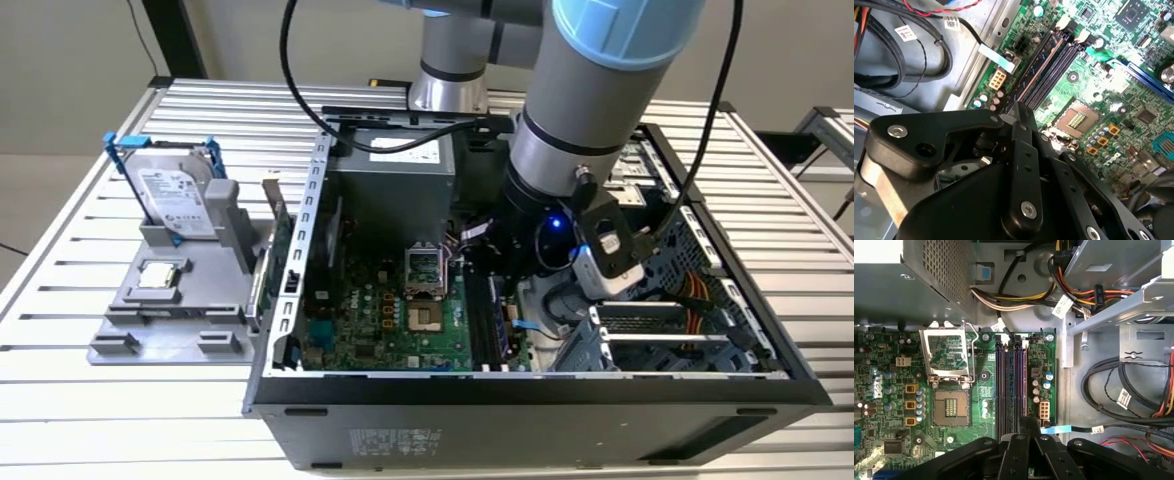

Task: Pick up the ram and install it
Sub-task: 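Press down the ram until it locks into place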

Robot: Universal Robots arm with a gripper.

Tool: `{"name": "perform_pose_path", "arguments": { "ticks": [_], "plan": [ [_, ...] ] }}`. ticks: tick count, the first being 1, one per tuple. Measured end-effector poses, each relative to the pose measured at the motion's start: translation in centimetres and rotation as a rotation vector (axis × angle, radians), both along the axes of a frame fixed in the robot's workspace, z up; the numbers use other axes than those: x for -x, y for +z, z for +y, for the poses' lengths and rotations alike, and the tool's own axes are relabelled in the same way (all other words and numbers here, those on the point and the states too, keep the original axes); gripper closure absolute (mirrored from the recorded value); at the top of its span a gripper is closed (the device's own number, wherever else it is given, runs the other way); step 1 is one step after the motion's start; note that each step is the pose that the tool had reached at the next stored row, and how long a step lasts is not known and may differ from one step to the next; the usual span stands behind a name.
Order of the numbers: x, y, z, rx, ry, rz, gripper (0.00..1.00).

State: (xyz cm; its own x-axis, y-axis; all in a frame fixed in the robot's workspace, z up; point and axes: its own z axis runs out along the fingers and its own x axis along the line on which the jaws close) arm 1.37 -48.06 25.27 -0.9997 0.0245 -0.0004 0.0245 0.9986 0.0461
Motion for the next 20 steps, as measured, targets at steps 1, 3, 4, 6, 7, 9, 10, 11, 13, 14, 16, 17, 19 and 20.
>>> {"name": "perform_pose_path", "arguments": {
  "ticks": [1, 3, 4, 6, 7, 9, 10, 11, 13, 14, 16, 17, 19, 20],
  "plan": [
    [0.03, 0.00, 0.00, 0.0000, 0.000, 0.0001, 1.00],
    [0.06, 0.00, 0.00, 0.0001, 0.000, 0.0001, 1.00],
    [0.08, 0.00, 0.00, 0.0000, 0.000, 0.0001, 1.00],
    [0.10, 0.00, 0.00, 0.0000, 0.000, 0.0001, 1.00],
    [0.11, 0.00, 0.00, 0.0000, 0.000, 0.0001, 1.00],
    [0.17, 0.00, 0.00, 0.0000, 0.000, 0.0001, 1.00],
    [0.21, 0.00, 0.00, 0.0002, 0.000, 0.0001, 1.00],
    [0.21, 0.00, 0.00, 0.0002, 0.000, 0.0001, 1.00],
    [0.21, 0.00, 0.00, 0.0002, 0.000, 0.0001, 1.00],
    [0.21, 0.00, 0.00, 0.0004, 0.000, 0.0001, 1.00],
    [0.21, 0.00, 0.00, 0.0005, 0.000, 0.0001, 1.00],
    [0.21, 0.00, 0.00, 0.0006, 0.000, 0.0001, 1.00],
    [0.21, 0.00, 0.00, 0.0007, 0.000, 0.0001, 1.00],
    [0.21, 0.00, 0.00, 0.0007, 0.000, 0.0001, 1.00]
  ]
}}
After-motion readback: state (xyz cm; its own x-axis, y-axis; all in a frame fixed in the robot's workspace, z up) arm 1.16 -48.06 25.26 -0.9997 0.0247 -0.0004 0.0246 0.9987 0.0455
